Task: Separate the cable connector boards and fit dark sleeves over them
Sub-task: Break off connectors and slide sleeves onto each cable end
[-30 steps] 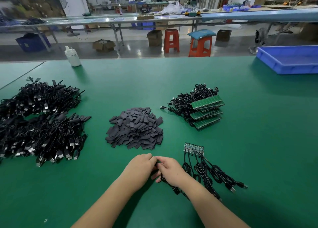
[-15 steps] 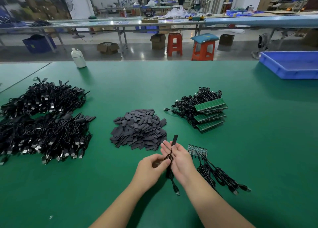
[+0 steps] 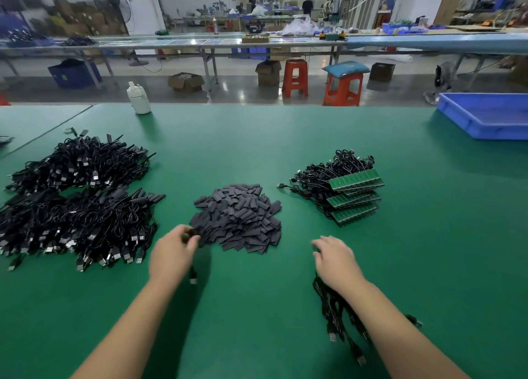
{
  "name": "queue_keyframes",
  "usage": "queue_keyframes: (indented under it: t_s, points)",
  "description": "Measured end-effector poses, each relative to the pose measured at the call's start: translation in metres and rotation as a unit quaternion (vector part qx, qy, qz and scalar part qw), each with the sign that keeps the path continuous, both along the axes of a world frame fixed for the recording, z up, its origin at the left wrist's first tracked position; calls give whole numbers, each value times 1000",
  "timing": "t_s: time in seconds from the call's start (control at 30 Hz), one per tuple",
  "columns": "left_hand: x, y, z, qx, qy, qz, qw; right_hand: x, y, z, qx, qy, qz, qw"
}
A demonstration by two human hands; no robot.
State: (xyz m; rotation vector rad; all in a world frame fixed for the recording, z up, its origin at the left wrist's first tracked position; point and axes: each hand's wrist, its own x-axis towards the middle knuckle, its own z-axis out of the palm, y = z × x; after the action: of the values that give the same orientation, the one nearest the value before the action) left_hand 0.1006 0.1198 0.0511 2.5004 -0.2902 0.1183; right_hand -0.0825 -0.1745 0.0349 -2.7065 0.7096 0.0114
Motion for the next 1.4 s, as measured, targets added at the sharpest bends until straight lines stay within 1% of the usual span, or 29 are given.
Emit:
queue_keyframes:
  t_s: [0.03,0.1,0.2,0.33,0.43,0.5,0.57,0.67,0.7,0.77,0.8,0.83,0.87,0.9,0.93,0.97,1.0,1.03,1.07,1.1,1.17,1.23,1.27,1.3,1.4]
  points:
    - [15,11,-2,30,-2,27,999,-4,-7,-2,-8,26,-3,1000]
    - [37,27,-6,58,10,57,997,-10,-15,-6,2,52,-9,999]
    - [48,35,-18,104,8,51,993,-14,-16,-10,17,51,-16,998]
    - [42,30,-33,118,-19,-6,993,-12,-14,-8,30,21,-43,998]
    - [42,28,-46,177,9,-66,982,-9,-12,-3,72,-14,-72,995]
    - [47,29,-50,225,53,-90,969,-7,-11,1,92,-35,-84,992]
    - [55,33,-49,293,74,-87,949,-5,-11,3,115,-54,-91,988]
    - [64,34,-36,419,51,-83,903,-6,-10,7,149,-67,-88,983]
    - [65,33,-32,449,49,-88,888,-6,-9,8,155,-67,-88,982]
    - [66,26,-28,483,53,-86,870,-8,-7,11,161,-66,-90,981]
    - [64,21,-27,475,55,-69,876,-8,-7,11,163,-66,-89,980]
    - [61,14,-24,453,46,-45,889,-8,-6,12,164,-67,-88,980]
    - [55,5,-19,427,21,-27,904,-9,-6,13,166,-68,-87,980]
    - [47,-5,-13,397,-21,-28,917,-9,-6,13,168,-70,-89,979]
    - [36,-17,-8,361,-70,-44,929,-9,-6,14,170,-72,-92,978]
    - [25,-32,-3,305,-109,-72,943,-8,-7,14,171,-75,-95,978]
    - [11,-49,2,224,-123,-105,961,-8,-7,15,169,-77,-98,978]
    - [-4,-66,6,133,-108,-139,975,-7,-7,15,165,-77,-98,978]
    - [-21,-84,9,54,-70,-171,981,-7,-7,15,160,-75,-96,980]
    - [-38,-101,11,-6,-18,-200,980,-6,-6,15,155,-73,-92,981]
    - [-72,-132,8,-70,104,-248,961,-5,-3,15,150,-72,-84,983]
    - [-99,-157,0,-72,212,-279,934,-4,0,15,146,-77,-79,983]
    - [-108,-165,-3,-62,238,-283,927,-4,2,15,144,-81,-78,983]
    - [-112,-171,-5,-53,243,-275,929,-5,3,15,142,-83,-77,983]
    - [-116,-174,-6,-49,216,-250,943,-6,3,15,133,-81,-71,985]
